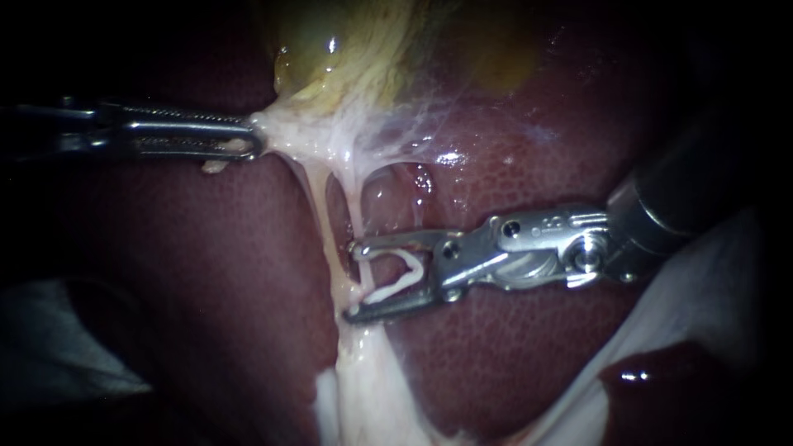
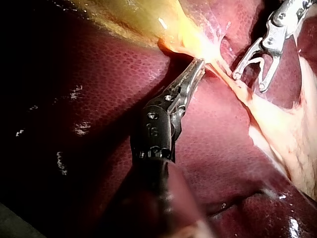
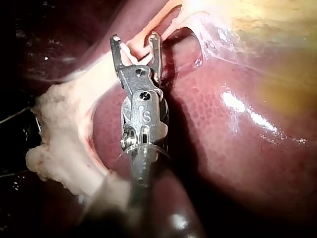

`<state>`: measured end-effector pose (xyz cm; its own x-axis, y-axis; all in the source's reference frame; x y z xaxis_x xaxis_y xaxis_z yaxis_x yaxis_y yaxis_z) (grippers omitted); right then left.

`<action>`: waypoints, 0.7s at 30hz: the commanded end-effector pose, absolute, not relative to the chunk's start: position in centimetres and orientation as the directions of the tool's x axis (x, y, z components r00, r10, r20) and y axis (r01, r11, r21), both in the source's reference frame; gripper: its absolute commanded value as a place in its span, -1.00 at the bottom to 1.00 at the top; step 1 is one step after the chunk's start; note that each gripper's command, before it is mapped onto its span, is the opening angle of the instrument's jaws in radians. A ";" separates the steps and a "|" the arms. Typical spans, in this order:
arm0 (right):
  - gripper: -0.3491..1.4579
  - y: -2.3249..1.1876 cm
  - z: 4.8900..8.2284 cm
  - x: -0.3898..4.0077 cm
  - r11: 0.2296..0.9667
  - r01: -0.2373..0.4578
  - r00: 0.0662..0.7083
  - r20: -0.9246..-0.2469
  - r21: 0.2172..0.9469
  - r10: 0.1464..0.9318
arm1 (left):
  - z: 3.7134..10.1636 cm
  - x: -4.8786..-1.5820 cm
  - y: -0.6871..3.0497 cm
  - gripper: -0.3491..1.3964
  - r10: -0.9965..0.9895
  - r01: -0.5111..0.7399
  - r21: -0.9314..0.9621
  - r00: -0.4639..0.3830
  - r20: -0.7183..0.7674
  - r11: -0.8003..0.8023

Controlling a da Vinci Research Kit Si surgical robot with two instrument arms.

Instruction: Clipping first clip left tube

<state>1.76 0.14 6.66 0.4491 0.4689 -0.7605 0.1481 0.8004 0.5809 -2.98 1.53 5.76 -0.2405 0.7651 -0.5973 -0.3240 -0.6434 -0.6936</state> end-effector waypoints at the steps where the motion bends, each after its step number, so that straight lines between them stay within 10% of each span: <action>1: -0.09 0.14 6.68 1.77 0.801 0.147 0.452 -0.760 0.580 0.467 | 5.76 -2.98 1.53 -1.00 0.765 -0.324 -0.694 -0.240 -0.597 -0.643; 21: -0.10 -0.09 6.84 2.19 0.746 0.248 0.377 -0.771 0.618 0.513 | 5.75 -2.99 1.52 -1.00 0.765 -0.325 -0.694 -0.240 -0.597 -0.643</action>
<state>2.21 -0.12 6.81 0.3746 0.5137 -0.7718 0.2547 0.7434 0.6184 -2.99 1.52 5.75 -0.2404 0.7652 -0.5973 -0.3244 -0.6433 -0.6935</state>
